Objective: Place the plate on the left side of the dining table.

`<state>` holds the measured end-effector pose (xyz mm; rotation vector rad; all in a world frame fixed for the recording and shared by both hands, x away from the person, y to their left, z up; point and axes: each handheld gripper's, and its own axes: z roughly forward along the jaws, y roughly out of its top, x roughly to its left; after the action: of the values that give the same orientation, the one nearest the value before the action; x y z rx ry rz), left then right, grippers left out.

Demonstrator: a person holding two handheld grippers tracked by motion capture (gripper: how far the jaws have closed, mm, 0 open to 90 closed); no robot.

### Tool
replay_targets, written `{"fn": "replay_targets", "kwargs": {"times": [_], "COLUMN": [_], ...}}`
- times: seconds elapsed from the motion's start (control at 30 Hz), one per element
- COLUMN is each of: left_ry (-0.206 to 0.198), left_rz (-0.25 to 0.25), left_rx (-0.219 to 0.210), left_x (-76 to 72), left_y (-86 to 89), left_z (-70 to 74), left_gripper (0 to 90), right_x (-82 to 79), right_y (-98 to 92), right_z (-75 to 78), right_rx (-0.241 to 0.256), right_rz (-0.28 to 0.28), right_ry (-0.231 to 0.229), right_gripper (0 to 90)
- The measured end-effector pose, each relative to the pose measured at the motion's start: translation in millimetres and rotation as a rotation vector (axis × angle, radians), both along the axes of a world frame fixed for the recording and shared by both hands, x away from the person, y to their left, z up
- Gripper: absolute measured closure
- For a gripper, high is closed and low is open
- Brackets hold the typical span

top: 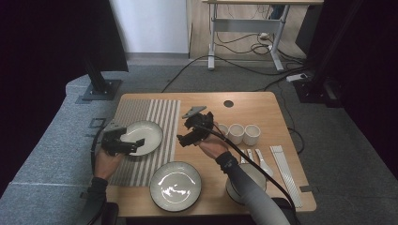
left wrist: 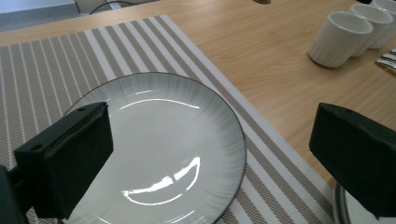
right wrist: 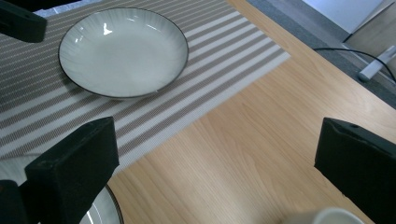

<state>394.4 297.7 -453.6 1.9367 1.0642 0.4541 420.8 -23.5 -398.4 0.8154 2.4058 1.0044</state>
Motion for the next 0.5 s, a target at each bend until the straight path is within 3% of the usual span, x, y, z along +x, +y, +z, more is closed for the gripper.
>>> {"fn": "replay_targets", "kwargs": {"times": [0.5], "left_ry": [-0.016], "left_rz": [-0.031], "left_rx": [0.009], "left_x": [-22.5], "left_y": [-14.4], "left_z": [-7.7], "left_gripper": [0.0], "right_x": [-17.8], "right_y": [-74.0], "right_z": [7.2], "right_rx": [0.024], "right_rz": [-0.083], "right_ry": [-0.020], "right_gripper": [0.0]}}
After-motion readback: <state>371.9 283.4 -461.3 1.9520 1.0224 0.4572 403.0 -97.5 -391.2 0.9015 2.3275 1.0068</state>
